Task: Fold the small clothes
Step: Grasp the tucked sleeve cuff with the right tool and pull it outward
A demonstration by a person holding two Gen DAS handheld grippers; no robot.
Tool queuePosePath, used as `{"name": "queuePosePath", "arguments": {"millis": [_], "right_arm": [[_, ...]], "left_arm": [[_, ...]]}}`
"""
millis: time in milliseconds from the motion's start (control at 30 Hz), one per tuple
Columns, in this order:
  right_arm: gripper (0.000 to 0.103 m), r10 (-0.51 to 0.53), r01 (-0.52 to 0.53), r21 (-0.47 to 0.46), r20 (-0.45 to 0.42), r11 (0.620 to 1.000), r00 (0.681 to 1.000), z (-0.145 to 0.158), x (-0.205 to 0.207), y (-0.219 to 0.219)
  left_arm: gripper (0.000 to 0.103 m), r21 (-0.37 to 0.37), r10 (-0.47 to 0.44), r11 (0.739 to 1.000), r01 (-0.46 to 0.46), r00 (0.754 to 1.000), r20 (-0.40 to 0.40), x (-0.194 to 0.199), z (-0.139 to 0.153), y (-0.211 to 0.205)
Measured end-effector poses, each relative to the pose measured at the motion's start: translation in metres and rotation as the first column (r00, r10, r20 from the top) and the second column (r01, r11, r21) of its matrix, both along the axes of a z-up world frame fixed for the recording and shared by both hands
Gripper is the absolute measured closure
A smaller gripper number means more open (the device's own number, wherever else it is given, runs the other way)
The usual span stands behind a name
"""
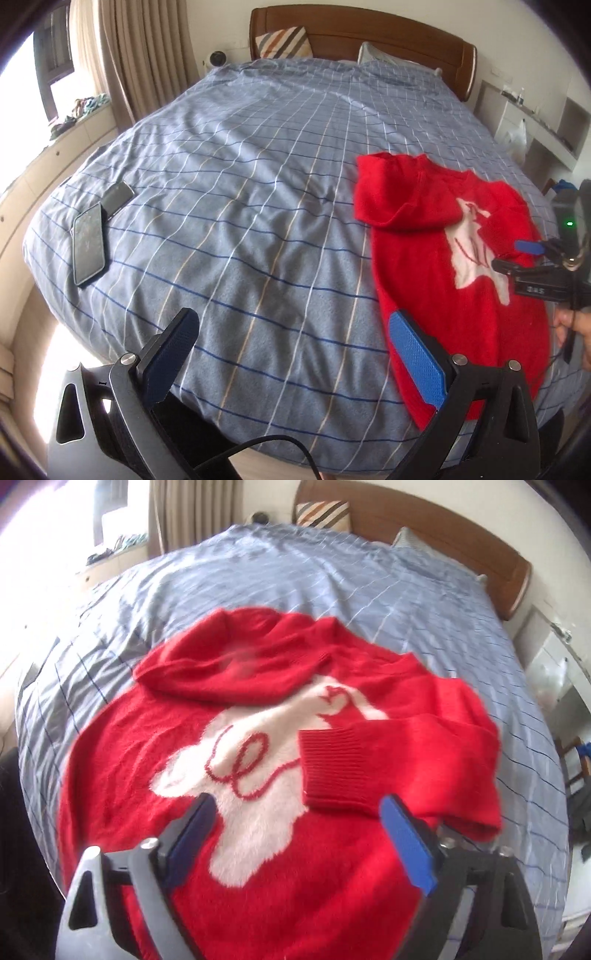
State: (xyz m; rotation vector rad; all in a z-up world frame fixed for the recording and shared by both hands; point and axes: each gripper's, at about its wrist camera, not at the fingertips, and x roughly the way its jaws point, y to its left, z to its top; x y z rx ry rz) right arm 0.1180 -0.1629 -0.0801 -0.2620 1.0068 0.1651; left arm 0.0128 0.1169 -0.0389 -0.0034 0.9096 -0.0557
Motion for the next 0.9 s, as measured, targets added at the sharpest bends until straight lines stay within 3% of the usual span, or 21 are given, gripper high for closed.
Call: {"name": "queuePosePath", "arguments": {"millis": [67,133,167,233,300,467,733,900], "right_arm": [[0.072,-0.023,0.024,0.016,-0.077,1.0,0.997,-0.027,0.02,-0.005],[0.093,-0.08,0.09,0.119,-0.085,0.989,0.993,-0.029,0.023,-0.032],[0.098,-0.125,0.134,0.193,-0.062,0.972,0.99,-0.019,0.018,-0.051],[0.098,-0.244,0.234,0.279,0.001,0.931,0.97,0.011,0.006,-0.097],[0.098,-0.367,0.331,0.318,0.059,0.888,0.928,0.043,-0.01,-0.151],[0.099,-0.62,0.566,0.291,0.139,0.771,0.772,0.098,-0.056,-0.285],[0.099,-0.771,0.743,0.212,0.13,0.635,0.623,0.088,-0.108,-0.374],[0.1,-0.859,0.838,0.19,0.149,0.511,0.49,0.077,-0.154,-0.41]], "left_arm": [[0.0,-0.001,0.0,1.0,0.0,1.0,-0.013,-0.001,-0.004,0.002],[0.0,0.022,0.011,1.0,-0.011,1.0,-0.026,-0.001,-0.009,0.006],[0.0,0.026,0.019,0.999,-0.018,0.999,-0.031,-0.001,-0.012,0.01],[0.0,0.013,0.036,0.999,-0.035,0.998,-0.044,-0.001,-0.017,0.02],[0.0,-0.014,0.045,0.999,-0.046,0.997,-0.063,0.0,-0.022,0.026],[0.0,-0.042,0.034,0.998,-0.037,0.997,-0.075,0.001,-0.027,0.02],[0.0,-0.013,-0.014,1.0,0.013,0.997,-0.073,-0.003,-0.021,-0.002],[0.0,-0.003,-0.001,1.0,0.001,0.997,-0.073,-0.003,-0.02,0.001]]}}
